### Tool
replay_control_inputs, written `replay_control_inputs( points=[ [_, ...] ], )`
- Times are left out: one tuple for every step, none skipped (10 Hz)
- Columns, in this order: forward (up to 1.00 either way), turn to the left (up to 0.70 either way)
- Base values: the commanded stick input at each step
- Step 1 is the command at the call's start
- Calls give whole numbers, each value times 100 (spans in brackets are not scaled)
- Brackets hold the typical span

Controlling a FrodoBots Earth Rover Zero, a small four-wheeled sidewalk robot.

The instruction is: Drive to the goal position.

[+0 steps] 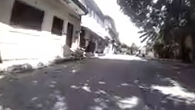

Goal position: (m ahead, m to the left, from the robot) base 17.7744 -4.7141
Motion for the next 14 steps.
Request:
replay_control_inputs(
  points=[
    [85,-5],
    [85,-31],
    [85,-34],
    [85,-34],
    [85,-34],
    [85,-34],
    [85,-17],
    [85,0],
    [85,0],
    [85,0],
    [85,0],
    [85,0],
    [85,0],
    [85,0]
  ],
)
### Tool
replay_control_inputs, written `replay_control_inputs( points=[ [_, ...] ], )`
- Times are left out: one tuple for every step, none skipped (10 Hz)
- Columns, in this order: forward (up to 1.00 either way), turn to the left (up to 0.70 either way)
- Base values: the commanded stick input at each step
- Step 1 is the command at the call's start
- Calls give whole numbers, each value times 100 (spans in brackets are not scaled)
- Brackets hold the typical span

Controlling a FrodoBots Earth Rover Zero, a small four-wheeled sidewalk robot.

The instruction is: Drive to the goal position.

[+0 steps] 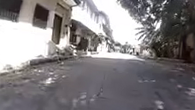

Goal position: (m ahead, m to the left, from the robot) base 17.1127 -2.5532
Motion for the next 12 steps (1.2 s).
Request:
replay_control_inputs(
  points=[
    [85,0],
    [85,0],
    [85,0],
    [85,0],
    [85,0],
    [85,0],
    [85,0],
    [85,0],
    [85,-17],
    [85,-34],
    [85,-34],
    [85,-34]
  ],
)
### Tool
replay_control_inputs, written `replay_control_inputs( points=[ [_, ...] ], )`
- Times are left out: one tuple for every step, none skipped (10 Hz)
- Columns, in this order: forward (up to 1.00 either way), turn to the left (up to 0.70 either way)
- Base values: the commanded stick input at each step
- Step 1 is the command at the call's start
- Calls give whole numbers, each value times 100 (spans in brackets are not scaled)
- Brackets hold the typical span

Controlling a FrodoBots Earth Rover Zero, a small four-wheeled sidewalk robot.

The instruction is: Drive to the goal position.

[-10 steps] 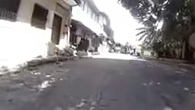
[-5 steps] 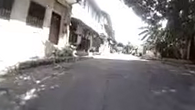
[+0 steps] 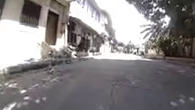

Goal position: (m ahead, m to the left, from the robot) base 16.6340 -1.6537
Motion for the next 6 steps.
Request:
replay_control_inputs(
  points=[
    [85,-34],
    [85,-34],
    [85,-34],
    [85,-34],
    [85,-26],
    [85,-13]
  ],
)
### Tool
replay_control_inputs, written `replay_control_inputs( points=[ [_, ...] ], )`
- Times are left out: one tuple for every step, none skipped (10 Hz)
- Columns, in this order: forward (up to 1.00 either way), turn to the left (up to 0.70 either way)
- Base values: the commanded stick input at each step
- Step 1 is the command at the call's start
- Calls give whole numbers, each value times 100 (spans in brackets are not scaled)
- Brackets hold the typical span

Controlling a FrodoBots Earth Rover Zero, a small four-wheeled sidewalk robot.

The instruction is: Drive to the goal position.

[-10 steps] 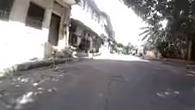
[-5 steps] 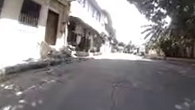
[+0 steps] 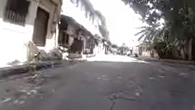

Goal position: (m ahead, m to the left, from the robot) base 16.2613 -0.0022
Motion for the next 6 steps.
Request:
replay_control_inputs(
  points=[
    [85,0],
    [85,0],
    [85,0],
    [85,0],
    [85,0],
    [85,0]
  ],
)
